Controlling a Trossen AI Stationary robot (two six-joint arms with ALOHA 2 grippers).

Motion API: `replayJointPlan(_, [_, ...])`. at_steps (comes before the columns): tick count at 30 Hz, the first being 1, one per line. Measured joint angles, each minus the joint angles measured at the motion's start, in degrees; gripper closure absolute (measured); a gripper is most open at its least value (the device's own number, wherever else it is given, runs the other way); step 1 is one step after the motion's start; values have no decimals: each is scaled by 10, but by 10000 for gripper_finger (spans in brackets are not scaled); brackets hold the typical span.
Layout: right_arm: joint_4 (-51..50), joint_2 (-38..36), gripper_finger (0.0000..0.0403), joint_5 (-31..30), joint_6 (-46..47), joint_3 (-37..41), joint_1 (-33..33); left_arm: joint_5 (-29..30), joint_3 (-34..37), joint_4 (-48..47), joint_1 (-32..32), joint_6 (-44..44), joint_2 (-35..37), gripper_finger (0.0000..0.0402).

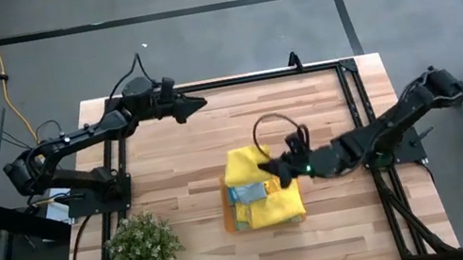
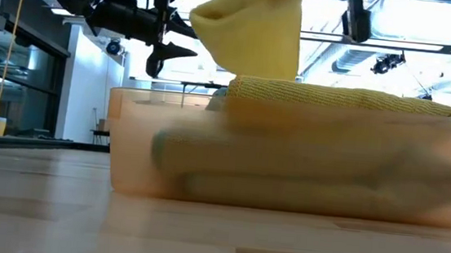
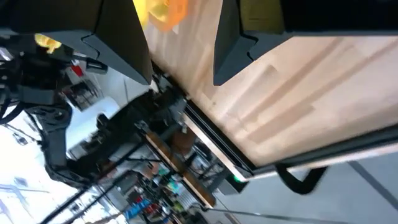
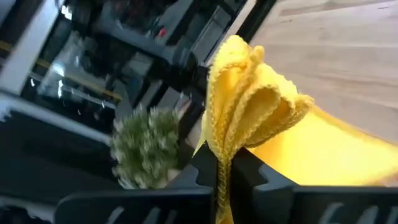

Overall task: Fold microfiber towels
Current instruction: Put the yellow microfiber towel into the orange bin

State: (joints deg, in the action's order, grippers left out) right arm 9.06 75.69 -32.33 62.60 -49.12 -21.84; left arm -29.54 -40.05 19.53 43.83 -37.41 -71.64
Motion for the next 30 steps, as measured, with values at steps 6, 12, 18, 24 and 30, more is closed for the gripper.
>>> replayJointPlan(6, [39,63,403,-18,-31,0,-56,1,0,-1,-62,-14,0,241])
replayJointPlan(12, [51,156,403,-61,0,0,-100,38,0,-17,-129,-32,0,241])
replayJointPlan(18, [28,223,403,-51,64,0,-122,79,0,-20,-181,-44,0,241])
replayJointPlan(24, [-8,216,402,-50,95,0,-125,94,0,-21,-196,-44,0,241])
replayJointPlan(30, [-58,195,396,-20,145,0,-93,94,0,-21,-193,-44,0,241])
